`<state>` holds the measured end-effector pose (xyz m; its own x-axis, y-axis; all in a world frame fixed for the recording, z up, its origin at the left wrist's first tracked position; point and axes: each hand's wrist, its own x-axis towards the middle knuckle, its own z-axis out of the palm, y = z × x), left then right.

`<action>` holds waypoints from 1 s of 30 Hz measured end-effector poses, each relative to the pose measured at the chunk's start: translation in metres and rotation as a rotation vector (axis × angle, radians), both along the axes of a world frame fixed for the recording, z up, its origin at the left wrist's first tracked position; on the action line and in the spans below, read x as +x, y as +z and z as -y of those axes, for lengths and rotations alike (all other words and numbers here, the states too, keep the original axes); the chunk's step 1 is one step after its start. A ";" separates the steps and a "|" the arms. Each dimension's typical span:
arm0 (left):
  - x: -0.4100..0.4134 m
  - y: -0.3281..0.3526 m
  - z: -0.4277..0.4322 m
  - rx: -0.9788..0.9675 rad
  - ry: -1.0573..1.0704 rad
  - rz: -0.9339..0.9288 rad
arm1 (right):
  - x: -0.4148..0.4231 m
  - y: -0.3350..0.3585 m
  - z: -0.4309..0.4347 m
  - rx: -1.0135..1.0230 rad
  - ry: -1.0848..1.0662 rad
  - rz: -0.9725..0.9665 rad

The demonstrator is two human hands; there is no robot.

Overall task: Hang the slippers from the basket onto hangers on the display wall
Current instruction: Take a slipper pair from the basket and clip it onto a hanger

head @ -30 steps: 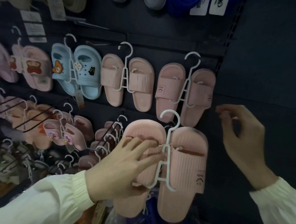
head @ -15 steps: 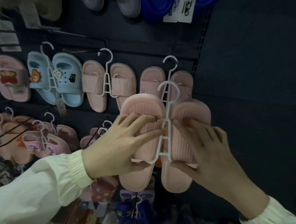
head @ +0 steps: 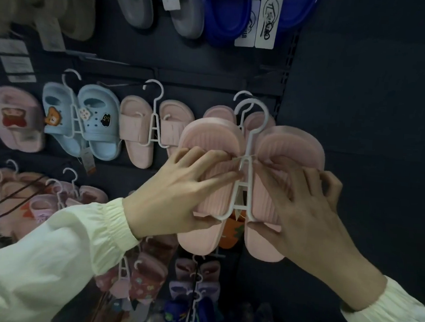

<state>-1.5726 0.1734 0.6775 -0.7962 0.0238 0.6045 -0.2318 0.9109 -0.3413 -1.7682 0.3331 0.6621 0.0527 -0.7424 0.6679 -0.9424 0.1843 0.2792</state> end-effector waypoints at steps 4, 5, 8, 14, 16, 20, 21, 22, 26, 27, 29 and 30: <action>0.006 0.002 -0.004 -0.024 0.002 -0.013 | 0.007 0.004 -0.008 -0.024 -0.004 -0.005; 0.007 0.003 -0.005 -0.030 0.000 -0.017 | 0.008 0.005 -0.010 -0.035 -0.005 -0.011; 0.007 0.007 -0.006 -0.048 0.002 -0.028 | 0.009 0.007 -0.012 -0.060 -0.018 -0.024; -0.016 0.015 0.010 -0.045 0.018 -0.019 | -0.009 0.013 0.009 -0.030 -0.069 -0.011; -0.028 0.013 0.022 -0.035 0.021 -0.009 | -0.017 0.012 0.021 -0.016 -0.091 -0.012; -0.050 0.007 0.047 -0.035 0.028 0.005 | -0.034 0.008 0.045 0.004 -0.136 -0.030; -0.055 0.004 0.053 -0.031 0.036 0.013 | -0.037 0.005 0.051 0.007 -0.146 -0.036; -0.059 0.001 0.059 -0.024 0.044 0.021 | -0.041 0.002 0.058 0.013 -0.155 -0.036; -0.077 -0.015 0.081 0.024 0.058 0.042 | -0.052 -0.009 0.079 0.044 -0.178 -0.013; -0.081 -0.019 0.086 0.021 0.063 0.040 | -0.053 -0.010 0.084 0.045 -0.176 -0.003; -0.088 -0.027 0.097 0.016 0.088 0.027 | -0.054 -0.011 0.092 0.044 -0.175 0.002; -0.090 -0.029 0.101 0.026 0.100 0.021 | -0.055 -0.012 0.097 0.042 -0.176 0.001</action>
